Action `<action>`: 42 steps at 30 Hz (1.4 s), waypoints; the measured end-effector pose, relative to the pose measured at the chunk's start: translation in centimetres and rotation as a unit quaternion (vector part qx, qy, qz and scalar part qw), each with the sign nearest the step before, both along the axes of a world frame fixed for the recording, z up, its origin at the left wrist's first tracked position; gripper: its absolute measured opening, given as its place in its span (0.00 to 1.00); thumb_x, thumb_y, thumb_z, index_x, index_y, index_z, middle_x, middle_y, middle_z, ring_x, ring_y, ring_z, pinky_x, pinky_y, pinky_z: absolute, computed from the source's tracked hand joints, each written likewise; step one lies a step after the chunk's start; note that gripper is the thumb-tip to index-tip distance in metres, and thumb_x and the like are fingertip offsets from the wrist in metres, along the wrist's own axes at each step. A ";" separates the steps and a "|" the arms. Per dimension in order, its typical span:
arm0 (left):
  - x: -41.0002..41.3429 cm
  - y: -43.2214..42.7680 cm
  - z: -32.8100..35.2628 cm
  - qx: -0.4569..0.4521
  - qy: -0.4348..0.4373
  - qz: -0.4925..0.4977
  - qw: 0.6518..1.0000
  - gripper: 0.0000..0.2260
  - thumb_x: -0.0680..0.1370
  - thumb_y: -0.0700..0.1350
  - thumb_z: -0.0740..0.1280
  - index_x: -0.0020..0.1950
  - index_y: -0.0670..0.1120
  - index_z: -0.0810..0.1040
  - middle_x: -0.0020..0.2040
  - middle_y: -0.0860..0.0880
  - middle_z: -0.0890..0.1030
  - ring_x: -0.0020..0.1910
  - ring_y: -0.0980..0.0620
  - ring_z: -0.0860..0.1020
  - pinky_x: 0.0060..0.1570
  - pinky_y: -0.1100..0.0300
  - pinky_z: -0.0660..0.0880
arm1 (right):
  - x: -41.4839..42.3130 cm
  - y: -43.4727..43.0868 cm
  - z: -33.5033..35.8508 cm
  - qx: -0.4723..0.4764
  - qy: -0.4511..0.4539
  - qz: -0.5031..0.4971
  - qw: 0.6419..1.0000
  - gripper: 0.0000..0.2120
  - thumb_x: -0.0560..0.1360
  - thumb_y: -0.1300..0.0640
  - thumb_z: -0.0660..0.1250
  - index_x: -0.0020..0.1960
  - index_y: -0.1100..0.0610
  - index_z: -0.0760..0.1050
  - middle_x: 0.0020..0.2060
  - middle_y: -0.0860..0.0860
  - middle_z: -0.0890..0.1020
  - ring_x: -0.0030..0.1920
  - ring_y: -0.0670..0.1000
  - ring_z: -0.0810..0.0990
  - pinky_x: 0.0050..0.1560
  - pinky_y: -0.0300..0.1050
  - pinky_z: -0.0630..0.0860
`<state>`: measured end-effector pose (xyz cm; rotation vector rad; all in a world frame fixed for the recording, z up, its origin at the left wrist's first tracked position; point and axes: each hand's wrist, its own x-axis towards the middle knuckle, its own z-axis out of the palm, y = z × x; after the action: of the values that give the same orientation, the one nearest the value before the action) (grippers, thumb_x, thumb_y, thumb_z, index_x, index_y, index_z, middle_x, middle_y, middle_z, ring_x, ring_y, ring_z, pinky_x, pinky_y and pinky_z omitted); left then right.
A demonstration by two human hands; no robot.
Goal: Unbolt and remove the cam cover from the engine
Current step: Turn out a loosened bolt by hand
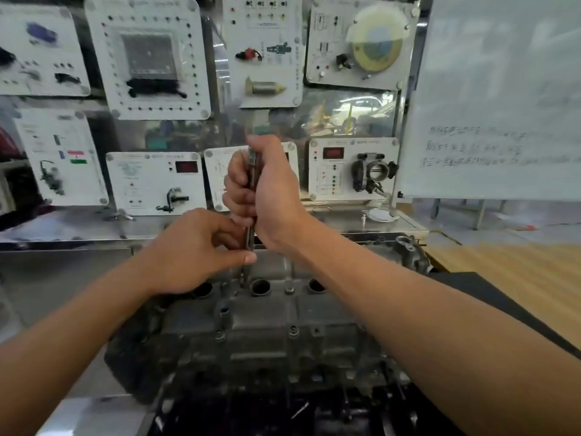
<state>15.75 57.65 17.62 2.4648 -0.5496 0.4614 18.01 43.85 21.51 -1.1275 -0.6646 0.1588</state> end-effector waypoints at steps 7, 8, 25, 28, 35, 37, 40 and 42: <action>1.7 2.1 -1.3 0.040 0.027 -0.008 0.999 0.07 0.75 0.49 0.75 0.42 0.47 0.82 0.34 0.55 0.84 0.35 0.57 0.82 0.41 0.59 0.77 | 2.5 2.4 -1.5 0.001 -0.004 0.015 1.000 0.17 0.79 0.54 0.50 0.33 0.56 0.60 0.21 0.48 0.60 0.22 0.47 0.55 0.26 0.39 0.51; 1.8 2.3 -1.3 0.039 0.030 -0.007 0.999 0.08 0.74 0.49 0.75 0.41 0.47 0.82 0.34 0.55 0.84 0.35 0.57 0.82 0.41 0.59 0.77 | 2.7 2.6 -1.4 0.001 -0.007 0.024 1.000 0.16 0.79 0.54 0.50 0.33 0.56 0.60 0.21 0.48 0.61 0.22 0.47 0.55 0.26 0.38 0.51; 3.7 -4.1 -1.2 -0.044 0.089 -0.067 0.993 0.08 0.75 0.45 0.74 0.47 0.40 0.83 0.40 0.46 0.87 0.44 0.44 0.85 0.51 0.44 0.80 | 4.4 -3.7 -0.2 -0.003 0.022 0.007 1.000 0.18 0.80 0.50 0.50 0.32 0.54 0.58 0.20 0.47 0.58 0.21 0.46 0.52 0.24 0.33 0.51; 3.5 -4.3 -2.1 -0.074 0.103 -0.062 0.990 0.06 0.75 0.43 0.75 0.47 0.41 0.83 0.40 0.43 0.86 0.44 0.38 0.84 0.49 0.40 0.79 | 4.6 -3.7 -1.0 -0.024 0.022 0.023 0.999 0.18 0.80 0.51 0.50 0.32 0.54 0.58 0.20 0.47 0.58 0.21 0.46 0.52 0.24 0.34 0.50; 3.5 -4.8 -2.9 -0.107 0.091 -0.057 0.988 0.04 0.75 0.44 0.75 0.48 0.44 0.84 0.40 0.47 0.87 0.42 0.44 0.85 0.50 0.44 0.80 | 5.6 -4.5 -1.2 -0.013 0.033 0.085 0.996 0.19 0.79 0.50 0.49 0.32 0.54 0.58 0.21 0.47 0.56 0.22 0.44 0.51 0.24 0.32 0.52; 3.7 -4.9 -3.1 -0.106 0.085 -0.057 0.989 0.06 0.75 0.45 0.75 0.46 0.43 0.83 0.39 0.45 0.86 0.41 0.39 0.84 0.47 0.42 0.79 | 6.0 -4.7 -1.3 -0.014 0.036 0.112 0.993 0.19 0.79 0.49 0.49 0.31 0.55 0.58 0.21 0.47 0.56 0.22 0.44 0.51 0.24 0.32 0.52; 4.0 -4.9 -3.2 -0.103 0.080 -0.044 0.990 0.10 0.74 0.47 0.76 0.40 0.42 0.80 0.33 0.46 0.84 0.34 0.40 0.81 0.39 0.45 0.78 | 6.4 -5.0 -1.2 -0.028 0.034 0.166 0.985 0.20 0.79 0.49 0.48 0.31 0.56 0.60 0.20 0.48 0.57 0.22 0.45 0.52 0.24 0.34 0.52; 4.3 -5.0 -3.3 -0.106 0.074 -0.042 0.991 0.12 0.73 0.47 0.77 0.38 0.42 0.78 0.29 0.49 0.81 0.28 0.49 0.78 0.34 0.51 0.76 | 6.4 -5.0 -1.2 -0.041 0.012 0.171 0.984 0.21 0.79 0.48 0.49 0.32 0.58 0.62 0.21 0.49 0.59 0.22 0.47 0.56 0.25 0.37 0.55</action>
<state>20.01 52.70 14.33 2.2424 -0.5128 0.2840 24.40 38.89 20.36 -1.0817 -0.8326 0.4956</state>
